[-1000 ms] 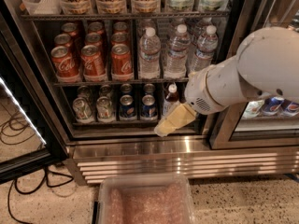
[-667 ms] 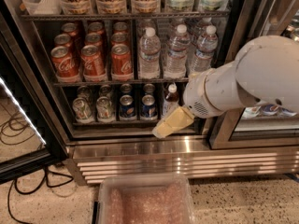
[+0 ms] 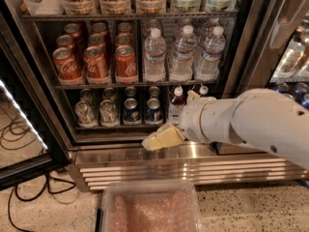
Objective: Pick water bottle from middle shelf of fridge
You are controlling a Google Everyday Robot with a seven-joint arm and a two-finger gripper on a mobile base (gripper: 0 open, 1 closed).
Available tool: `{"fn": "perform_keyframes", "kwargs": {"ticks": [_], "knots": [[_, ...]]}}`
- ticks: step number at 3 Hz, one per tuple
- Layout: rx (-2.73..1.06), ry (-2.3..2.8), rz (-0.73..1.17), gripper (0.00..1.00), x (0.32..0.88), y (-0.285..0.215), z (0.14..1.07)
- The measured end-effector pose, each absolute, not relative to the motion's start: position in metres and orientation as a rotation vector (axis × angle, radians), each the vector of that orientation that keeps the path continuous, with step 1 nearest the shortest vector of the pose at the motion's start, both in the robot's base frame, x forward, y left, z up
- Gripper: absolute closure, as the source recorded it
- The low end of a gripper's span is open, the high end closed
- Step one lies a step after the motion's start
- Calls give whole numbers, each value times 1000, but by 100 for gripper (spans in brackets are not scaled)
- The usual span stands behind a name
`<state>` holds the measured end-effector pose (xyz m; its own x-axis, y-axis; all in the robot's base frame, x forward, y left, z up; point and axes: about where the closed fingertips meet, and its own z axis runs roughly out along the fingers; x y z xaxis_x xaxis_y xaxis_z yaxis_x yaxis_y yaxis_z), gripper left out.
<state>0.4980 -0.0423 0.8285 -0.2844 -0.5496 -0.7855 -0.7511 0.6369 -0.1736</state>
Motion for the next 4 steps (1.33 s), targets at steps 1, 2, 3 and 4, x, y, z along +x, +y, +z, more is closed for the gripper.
{"fn": "perform_keyframes", "kwargs": {"ticks": [1, 2, 3, 4], "knots": [[-922, 1869, 277, 0, 522, -24, 840], [-789, 1808, 254, 0, 540, -13, 856], [-625, 1788, 240, 0, 549, -12, 868], [-474, 1804, 224, 0, 552, -23, 866]]}}
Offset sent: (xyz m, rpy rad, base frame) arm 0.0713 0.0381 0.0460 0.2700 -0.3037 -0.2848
